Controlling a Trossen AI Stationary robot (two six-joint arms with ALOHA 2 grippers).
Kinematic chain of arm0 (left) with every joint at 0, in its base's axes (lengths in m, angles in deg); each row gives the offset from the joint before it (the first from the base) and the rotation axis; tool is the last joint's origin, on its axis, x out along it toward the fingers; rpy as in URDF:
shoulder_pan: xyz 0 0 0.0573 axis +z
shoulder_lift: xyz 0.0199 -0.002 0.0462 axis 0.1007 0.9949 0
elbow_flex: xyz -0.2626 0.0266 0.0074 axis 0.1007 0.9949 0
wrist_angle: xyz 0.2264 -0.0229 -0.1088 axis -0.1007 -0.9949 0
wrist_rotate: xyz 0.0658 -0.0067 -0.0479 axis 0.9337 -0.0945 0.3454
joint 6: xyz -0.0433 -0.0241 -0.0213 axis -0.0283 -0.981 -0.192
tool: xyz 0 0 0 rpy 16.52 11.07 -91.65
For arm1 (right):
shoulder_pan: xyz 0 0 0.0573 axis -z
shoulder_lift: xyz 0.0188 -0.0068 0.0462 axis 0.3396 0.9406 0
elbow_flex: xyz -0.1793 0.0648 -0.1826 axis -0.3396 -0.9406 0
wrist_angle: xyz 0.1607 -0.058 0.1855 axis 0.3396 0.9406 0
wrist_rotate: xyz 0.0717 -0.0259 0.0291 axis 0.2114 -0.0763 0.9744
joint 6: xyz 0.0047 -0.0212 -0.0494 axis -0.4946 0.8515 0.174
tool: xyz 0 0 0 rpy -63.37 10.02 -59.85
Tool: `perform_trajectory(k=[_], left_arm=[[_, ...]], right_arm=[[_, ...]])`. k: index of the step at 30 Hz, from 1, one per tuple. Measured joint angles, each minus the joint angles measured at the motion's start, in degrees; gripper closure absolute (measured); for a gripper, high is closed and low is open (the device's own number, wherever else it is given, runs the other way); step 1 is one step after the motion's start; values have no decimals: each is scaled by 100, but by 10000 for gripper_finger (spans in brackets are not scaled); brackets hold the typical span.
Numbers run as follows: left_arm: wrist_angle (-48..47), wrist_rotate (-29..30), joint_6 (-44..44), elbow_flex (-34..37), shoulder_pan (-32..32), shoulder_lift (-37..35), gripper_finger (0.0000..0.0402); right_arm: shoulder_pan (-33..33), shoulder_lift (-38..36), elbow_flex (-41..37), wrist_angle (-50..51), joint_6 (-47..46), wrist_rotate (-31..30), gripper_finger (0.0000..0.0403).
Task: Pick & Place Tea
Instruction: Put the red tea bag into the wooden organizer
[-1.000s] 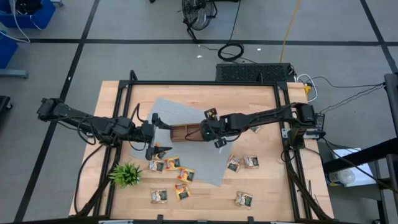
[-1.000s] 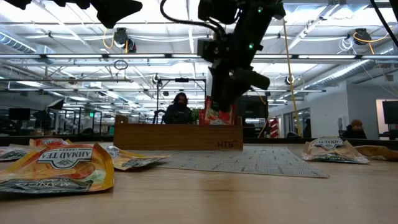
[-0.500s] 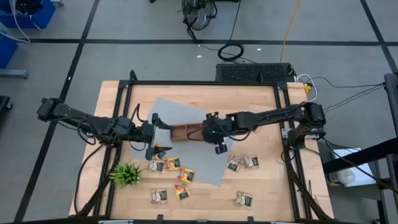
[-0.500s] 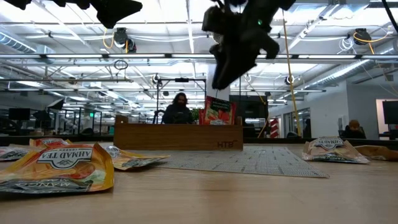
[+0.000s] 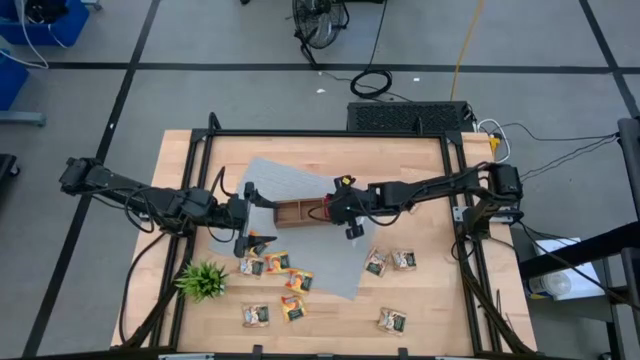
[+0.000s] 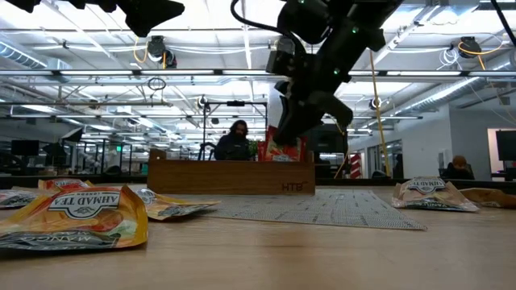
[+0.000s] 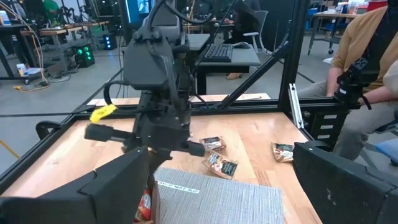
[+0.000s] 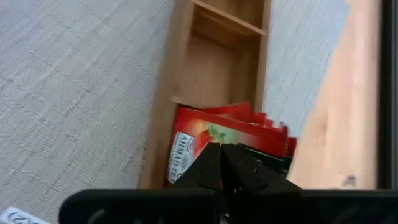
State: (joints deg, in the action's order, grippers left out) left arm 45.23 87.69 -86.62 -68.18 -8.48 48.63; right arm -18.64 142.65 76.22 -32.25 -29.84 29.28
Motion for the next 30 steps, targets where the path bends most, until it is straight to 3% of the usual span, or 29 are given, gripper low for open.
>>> perform_trajectory(k=[13, 30], left_arm=[[4, 0, -71, 2, -1, 0, 11], [4, 1, -65, 2, -1, 0, 11]], right_arm=[[-20, 496, -43, -319, 86, 116, 403], [-469, 159, -43, -397, 38, 87, 403]])
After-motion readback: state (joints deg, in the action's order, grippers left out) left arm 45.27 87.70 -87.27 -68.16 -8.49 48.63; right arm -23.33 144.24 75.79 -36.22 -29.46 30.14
